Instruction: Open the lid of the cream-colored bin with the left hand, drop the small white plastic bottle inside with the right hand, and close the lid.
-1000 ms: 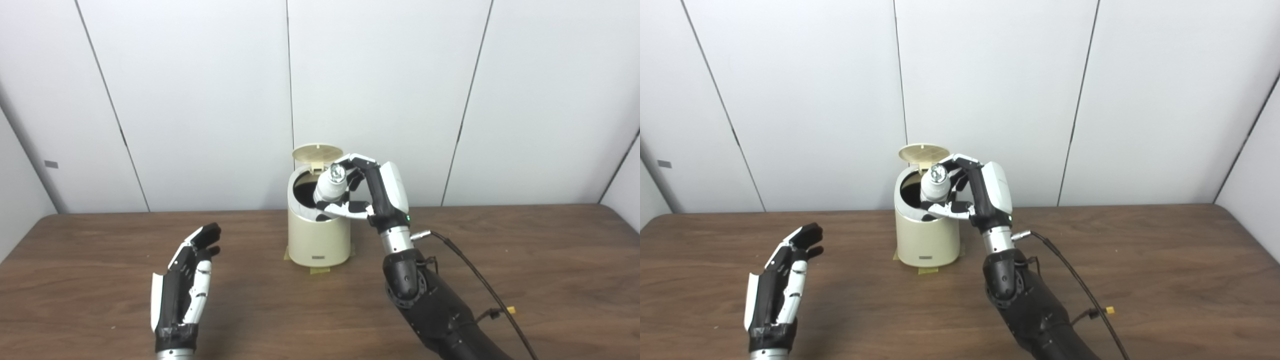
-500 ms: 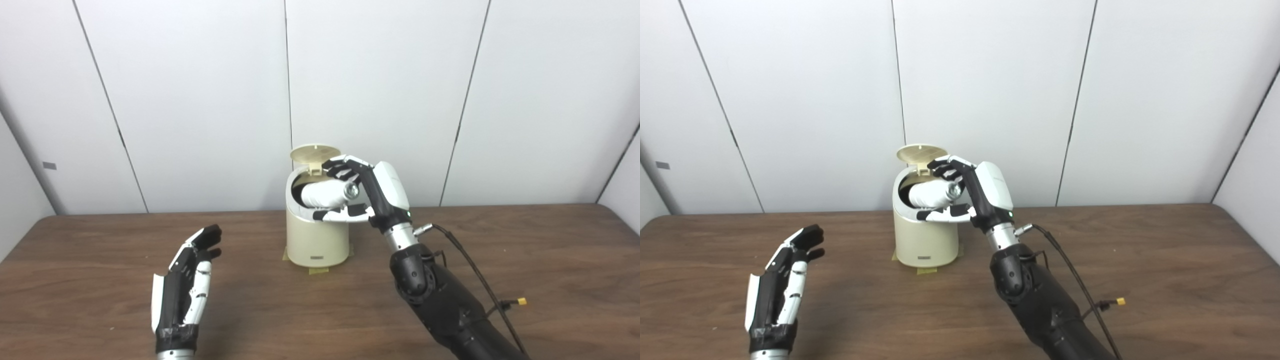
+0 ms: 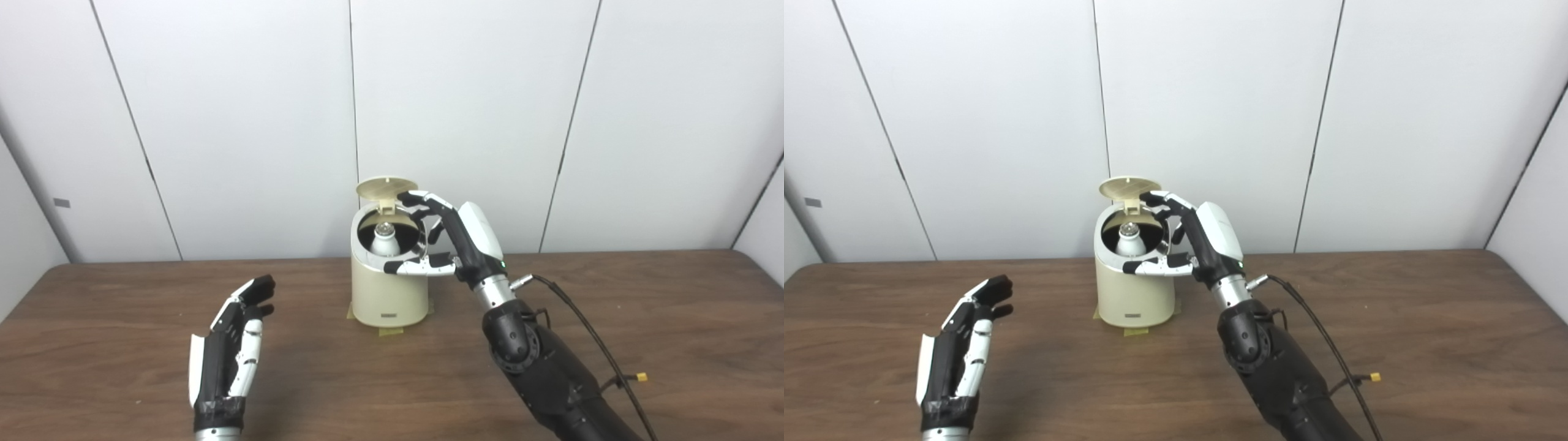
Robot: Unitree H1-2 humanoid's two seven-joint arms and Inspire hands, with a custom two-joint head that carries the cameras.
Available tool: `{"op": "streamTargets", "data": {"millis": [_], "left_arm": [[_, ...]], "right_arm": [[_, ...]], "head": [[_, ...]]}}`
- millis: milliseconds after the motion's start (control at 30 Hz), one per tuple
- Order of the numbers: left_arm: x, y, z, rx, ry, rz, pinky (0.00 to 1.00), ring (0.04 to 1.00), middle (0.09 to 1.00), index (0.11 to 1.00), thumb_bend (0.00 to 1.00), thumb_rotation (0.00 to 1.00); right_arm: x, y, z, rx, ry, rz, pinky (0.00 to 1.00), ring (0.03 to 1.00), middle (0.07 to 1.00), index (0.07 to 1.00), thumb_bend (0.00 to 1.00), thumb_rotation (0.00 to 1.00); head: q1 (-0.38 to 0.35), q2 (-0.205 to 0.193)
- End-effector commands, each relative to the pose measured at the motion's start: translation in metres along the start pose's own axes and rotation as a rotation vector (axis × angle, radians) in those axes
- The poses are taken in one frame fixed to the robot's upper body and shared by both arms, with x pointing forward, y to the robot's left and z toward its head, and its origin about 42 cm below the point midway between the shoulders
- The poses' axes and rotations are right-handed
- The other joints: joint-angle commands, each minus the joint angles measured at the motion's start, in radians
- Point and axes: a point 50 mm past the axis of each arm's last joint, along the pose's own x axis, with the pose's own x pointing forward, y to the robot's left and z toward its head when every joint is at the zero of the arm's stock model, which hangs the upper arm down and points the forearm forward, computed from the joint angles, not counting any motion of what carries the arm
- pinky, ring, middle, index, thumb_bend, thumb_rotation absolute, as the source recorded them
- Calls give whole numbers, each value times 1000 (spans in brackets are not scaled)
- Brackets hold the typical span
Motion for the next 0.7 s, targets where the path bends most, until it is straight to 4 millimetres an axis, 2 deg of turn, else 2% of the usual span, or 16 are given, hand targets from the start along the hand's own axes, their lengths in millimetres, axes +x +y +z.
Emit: {"op": "streamTargets", "data": {"millis": [0, 100, 167, 200, 233, 267, 300, 367, 433, 533, 567, 600, 667], "left_arm": [[-32, -8, -22, 22, 96, -13, 757, 812, 804, 802, 204, 755], [-33, -8, -20, 15, 97, -10, 760, 814, 805, 804, 200, 745], [-32, -8, -20, 12, 94, -7, 753, 808, 801, 799, 198, 732], [-32, -7, -20, 10, 96, -8, 751, 807, 800, 799, 197, 728], [-32, -7, -21, 10, 98, -8, 753, 807, 800, 800, 198, 726], [-32, -7, -21, 9, 99, -9, 755, 808, 800, 800, 198, 726], [-32, -7, -21, 7, 100, -11, 758, 809, 801, 800, 199, 726], [-31, -6, -22, 8, 102, -10, 758, 806, 800, 796, 207, 722], [-31, -6, -22, 6, 106, -9, 758, 806, 800, 794, 208, 714], [-31, -5, -23, 6, 100, -9, 754, 805, 800, 797, 191, 698], [-31, -5, -23, 5, 97, -10, 753, 805, 801, 798, 188, 695], [-31, -5, -23, 5, 97, -7, 751, 803, 800, 796, 187, 693], [-32, -5, -24, 4, 99, -2, 745, 798, 795, 791, 187, 678]], "right_arm": [[22, -6, 25, 17, -98, -32, 563, 654, 724, 731, 980, 370], [20, -9, 28, 39, -130, -86, 533, 617, 681, 693, 961, 345], [18, -10, 29, 62, -148, -125, 442, 512, 572, 569, 877, 292], [14, -11, 30, 87, -152, -157, 423, 490, 550, 543, 859, 280], [11, -12, 31, 103, -152, -179, 349, 410, 477, 510, 693, 218], [9, -12, 31, 113, -152, -192, 302, 360, 432, 489, 589, 179], [4, -12, 31, 136, -141, -219, 273, 327, 402, 479, 547, 164], [-7, -10, 30, 170, -118, -276, 217, 263, 344, 476, 523, 158], [-19, -8, 28, 199, -95, -316, 219, 267, 348, 476, 521, 159], [-37, -9, 23, 220, -79, -317, 370, 436, 511, 488, 517, 169], [-42, -10, 20, 220, -78, -304, 478, 569, 643, 657, 641, 341], [-47, -12, 16, 212, -78, -289, 548, 652, 731, 742, 683, 433], [-55, -16, 8, 191, -80, -255, 661, 774, 862, 867, 706, 572]], "head": [[0, 2], [-4, 3], [-6, 2], [-5, 1], [-5, 1], [-5, 1], [-4, 0], [-6, -1], [-6, -3], [-4, -3], [-5, -3], [-6, -2], [-7, -2]]}}
